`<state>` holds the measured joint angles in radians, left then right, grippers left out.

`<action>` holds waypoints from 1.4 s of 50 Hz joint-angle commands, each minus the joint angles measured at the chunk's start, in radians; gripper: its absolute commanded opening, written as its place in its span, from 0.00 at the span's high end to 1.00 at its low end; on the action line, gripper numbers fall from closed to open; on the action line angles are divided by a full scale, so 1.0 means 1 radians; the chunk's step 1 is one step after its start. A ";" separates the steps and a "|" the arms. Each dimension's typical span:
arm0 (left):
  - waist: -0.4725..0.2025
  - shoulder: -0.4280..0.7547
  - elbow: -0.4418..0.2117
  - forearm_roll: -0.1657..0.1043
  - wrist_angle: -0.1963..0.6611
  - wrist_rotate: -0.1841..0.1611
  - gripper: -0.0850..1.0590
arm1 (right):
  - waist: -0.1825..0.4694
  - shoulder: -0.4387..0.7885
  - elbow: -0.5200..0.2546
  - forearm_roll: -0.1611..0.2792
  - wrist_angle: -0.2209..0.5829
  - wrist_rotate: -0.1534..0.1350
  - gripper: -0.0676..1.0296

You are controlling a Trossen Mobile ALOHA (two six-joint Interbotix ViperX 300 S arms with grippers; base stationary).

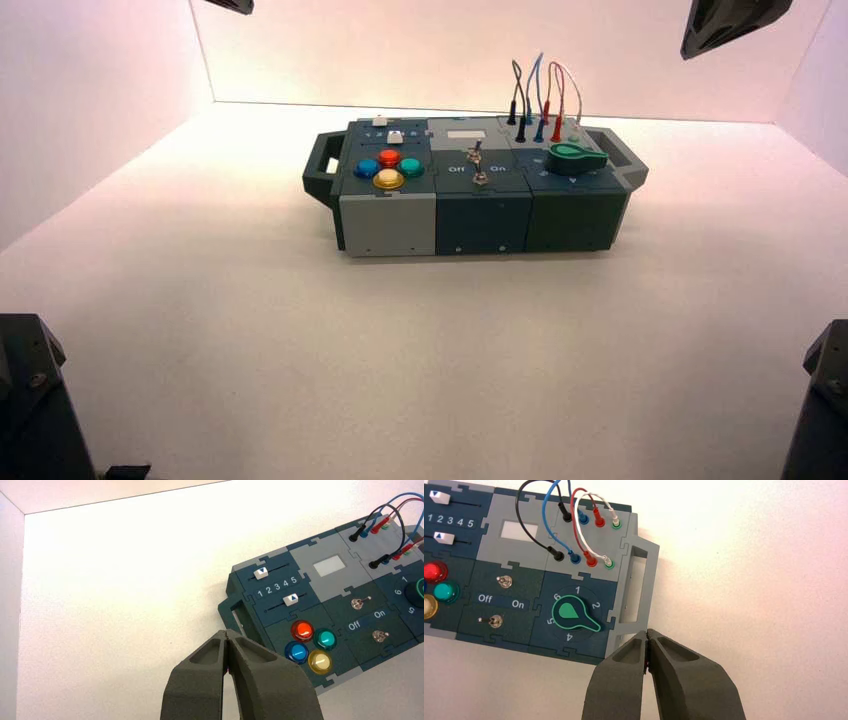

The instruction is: Flip the top switch off with the left gripper.

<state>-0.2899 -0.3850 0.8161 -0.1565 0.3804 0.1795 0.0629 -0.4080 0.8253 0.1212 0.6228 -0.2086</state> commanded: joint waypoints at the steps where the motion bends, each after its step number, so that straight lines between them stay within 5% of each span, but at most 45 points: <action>1: -0.003 -0.015 -0.014 0.002 -0.008 0.005 0.95 | -0.003 -0.006 -0.018 0.003 -0.005 0.002 0.96; 29: -0.005 -0.015 -0.018 -0.008 0.012 0.000 0.95 | -0.002 0.005 -0.015 0.005 -0.005 0.005 0.96; 40: -0.048 -0.025 -0.071 -0.017 0.129 0.003 0.95 | -0.003 0.037 -0.015 0.005 -0.005 0.008 0.95; 52: -0.129 0.032 -0.204 -0.015 0.364 0.003 0.95 | -0.003 0.080 -0.023 0.008 -0.005 0.034 0.95; 61: -0.178 0.067 -0.244 -0.023 0.402 -0.006 0.95 | -0.003 0.114 -0.031 0.008 -0.003 0.063 0.95; 70: -0.209 0.107 -0.268 -0.060 0.426 -0.041 0.95 | -0.003 0.143 -0.044 0.008 -0.005 0.071 0.95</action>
<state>-0.4878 -0.2823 0.5844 -0.2010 0.8038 0.1488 0.0629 -0.2623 0.8130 0.1243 0.6213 -0.1427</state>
